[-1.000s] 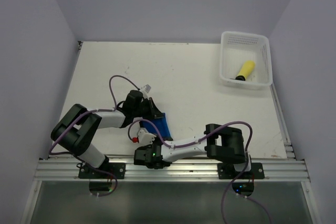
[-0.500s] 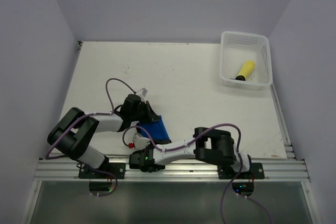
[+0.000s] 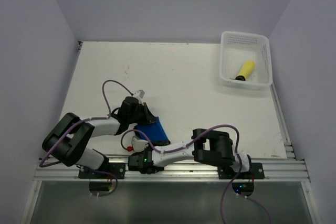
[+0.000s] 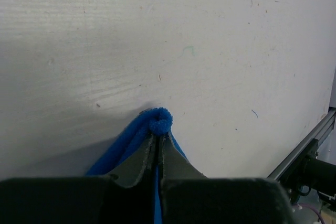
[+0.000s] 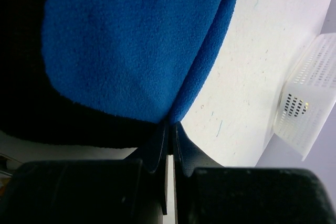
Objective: Roll the towels
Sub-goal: Roll the towel
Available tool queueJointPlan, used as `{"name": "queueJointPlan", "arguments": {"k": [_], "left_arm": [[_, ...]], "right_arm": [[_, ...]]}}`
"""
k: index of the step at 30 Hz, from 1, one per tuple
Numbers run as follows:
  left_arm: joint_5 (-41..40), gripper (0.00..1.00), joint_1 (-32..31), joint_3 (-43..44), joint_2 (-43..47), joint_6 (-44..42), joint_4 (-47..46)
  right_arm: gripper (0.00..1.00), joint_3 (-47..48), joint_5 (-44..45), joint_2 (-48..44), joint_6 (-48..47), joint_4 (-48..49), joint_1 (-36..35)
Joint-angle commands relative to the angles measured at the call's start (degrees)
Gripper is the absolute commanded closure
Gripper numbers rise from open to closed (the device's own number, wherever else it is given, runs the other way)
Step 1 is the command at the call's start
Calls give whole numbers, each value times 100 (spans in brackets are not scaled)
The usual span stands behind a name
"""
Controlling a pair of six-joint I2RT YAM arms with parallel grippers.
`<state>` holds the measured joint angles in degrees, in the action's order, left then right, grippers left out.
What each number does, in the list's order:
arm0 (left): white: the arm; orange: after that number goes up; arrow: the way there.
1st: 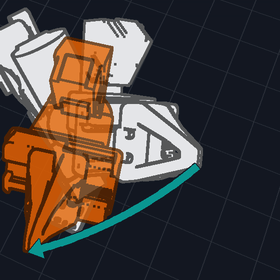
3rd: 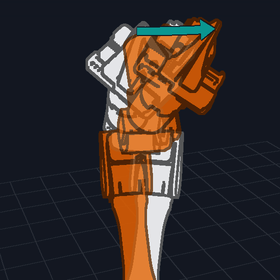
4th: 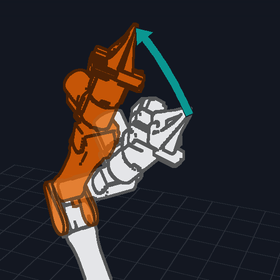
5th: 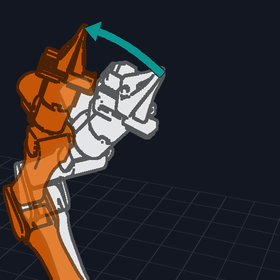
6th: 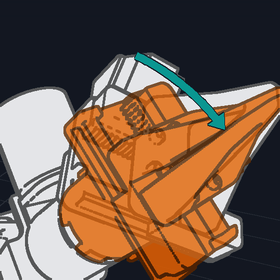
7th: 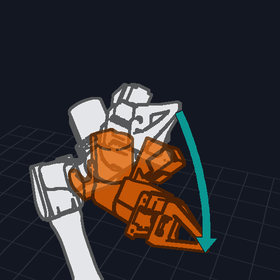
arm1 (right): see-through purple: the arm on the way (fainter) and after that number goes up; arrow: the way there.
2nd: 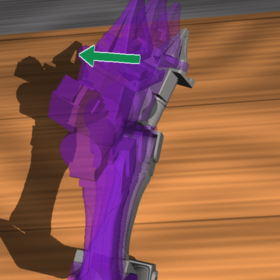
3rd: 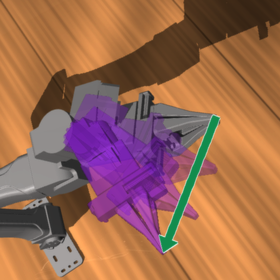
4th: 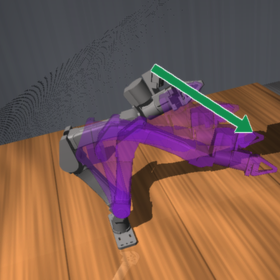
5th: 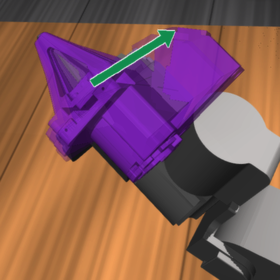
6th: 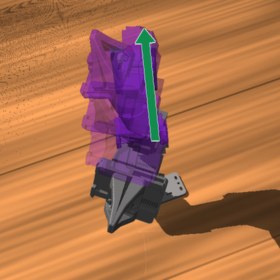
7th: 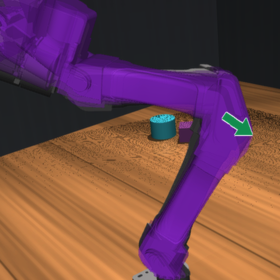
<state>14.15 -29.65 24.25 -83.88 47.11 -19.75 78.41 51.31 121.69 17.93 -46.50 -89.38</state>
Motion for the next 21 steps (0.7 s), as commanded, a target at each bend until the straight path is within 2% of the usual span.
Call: {"name": "queueJointPlan", "arguments": {"k": [1,4,6,7,10,14,16,18,19,21], "left_arm": [[-1292,98,284,62,301,-396,155],[-1362,96,284,62,372,-475,304],[-1363,84,284,71,407,-536,427],[-1371,70,276,71,546,-545,463],[-1545,65,275,176,1046,-589,752],[-1801,65,275,484,1733,-677,1332],[-1793,68,275,554,2066,-695,1404],[-1443,76,275,537,2173,-712,1080],[-789,84,275,528,2139,-712,922],[-267,88,275,519,1859,-607,475]], "right_arm": [[100,77,-1167,320,149,-254,-290],[100,148,-1149,452,149,-360,-316],[100,165,-1193,505,149,-360,-325],[100,192,-1202,522,140,-368,-325],[100,227,-1193,584,140,-404,-325],[100,227,-1149,602,140,-430,-325],[100,245,-1149,619,140,-430,-325],[100,262,-1141,645,149,-456,-334],[100,280,-1149,663,149,-456,-334],[100,289,-1141,672,149,-474,-334]]}}
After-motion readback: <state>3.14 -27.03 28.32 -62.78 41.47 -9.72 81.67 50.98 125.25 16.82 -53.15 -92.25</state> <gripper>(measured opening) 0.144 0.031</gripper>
